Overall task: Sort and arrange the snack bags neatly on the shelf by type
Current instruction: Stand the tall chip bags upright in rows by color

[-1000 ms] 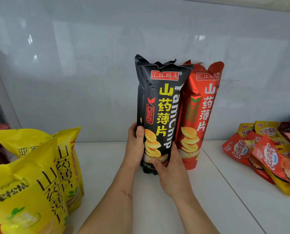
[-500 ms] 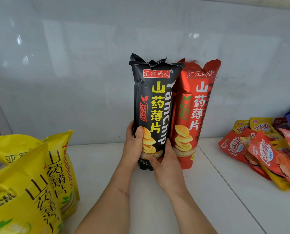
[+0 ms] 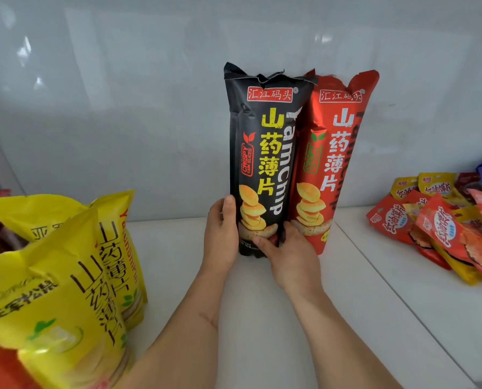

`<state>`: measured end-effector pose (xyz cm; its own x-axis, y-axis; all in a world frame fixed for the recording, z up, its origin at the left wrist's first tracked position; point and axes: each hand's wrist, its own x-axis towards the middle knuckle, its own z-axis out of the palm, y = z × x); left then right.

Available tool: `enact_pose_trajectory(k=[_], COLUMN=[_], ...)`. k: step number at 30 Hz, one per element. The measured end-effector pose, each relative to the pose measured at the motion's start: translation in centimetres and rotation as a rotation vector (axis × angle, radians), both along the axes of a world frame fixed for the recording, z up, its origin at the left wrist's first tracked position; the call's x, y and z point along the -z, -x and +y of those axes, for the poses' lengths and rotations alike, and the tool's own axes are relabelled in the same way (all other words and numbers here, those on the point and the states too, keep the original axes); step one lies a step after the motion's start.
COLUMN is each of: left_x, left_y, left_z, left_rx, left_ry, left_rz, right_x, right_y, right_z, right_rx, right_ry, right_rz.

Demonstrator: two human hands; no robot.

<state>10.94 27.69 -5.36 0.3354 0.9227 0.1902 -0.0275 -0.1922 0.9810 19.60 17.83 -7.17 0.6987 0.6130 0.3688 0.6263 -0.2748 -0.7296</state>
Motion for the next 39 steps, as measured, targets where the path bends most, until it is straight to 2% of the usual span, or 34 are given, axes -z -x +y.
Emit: enact_pose_trajectory(k=[2, 5, 11, 16, 18, 23, 29, 34, 39], left_x=[0.8, 1.5, 1.0, 1.3, 1.2, 1.7, 2.1, 1.5, 1.2], left_y=[0.9, 2.3, 5.1, 7.6, 8.8, 12.4, 17.1, 20.5, 22.7], left_z=[-0.7, -2.0, -5.8, -7.9, -9.1, -12.4, -14.8, -15.9, -15.6], left_rx=[-0.034, -0.098, -0.223, -0.333, -0.376, -0.425, -0.536, -0.692, -0.814], left_ry=[-0.075, -0.203, -0.677, -1.013, -1.083, -1.096, -1.128, -1.132, -0.961], left_rz=[0.118, 0.291, 0.759, 0.901, 0.914, 0.891, 0.772, 0.641, 0.477], right_x=[0.0, -0.2, -1.4, -2.4, -2.8, -3.2, -2.8, -2.9, -2.4], right_y=[0.2, 0.6, 2.1, 3.5, 4.3, 7.3, 11.0, 13.7, 16.2], right_z=[-0.7, -2.0, -4.3, -6.6, -7.4, -9.1, -10.3, -10.5, -9.7], right_rx=[0.046, 0.086, -0.041, -0.164, -0.202, -0.285, -0.396, -0.446, -0.527], right_ry=[0.092, 0.238, 0.406, 0.461, 0.437, 0.348, 0.252, 0.223, 0.153], right_rz=[-0.043, -0.223, -0.671, -0.879, -0.918, -0.939, -0.858, -0.707, -0.449])
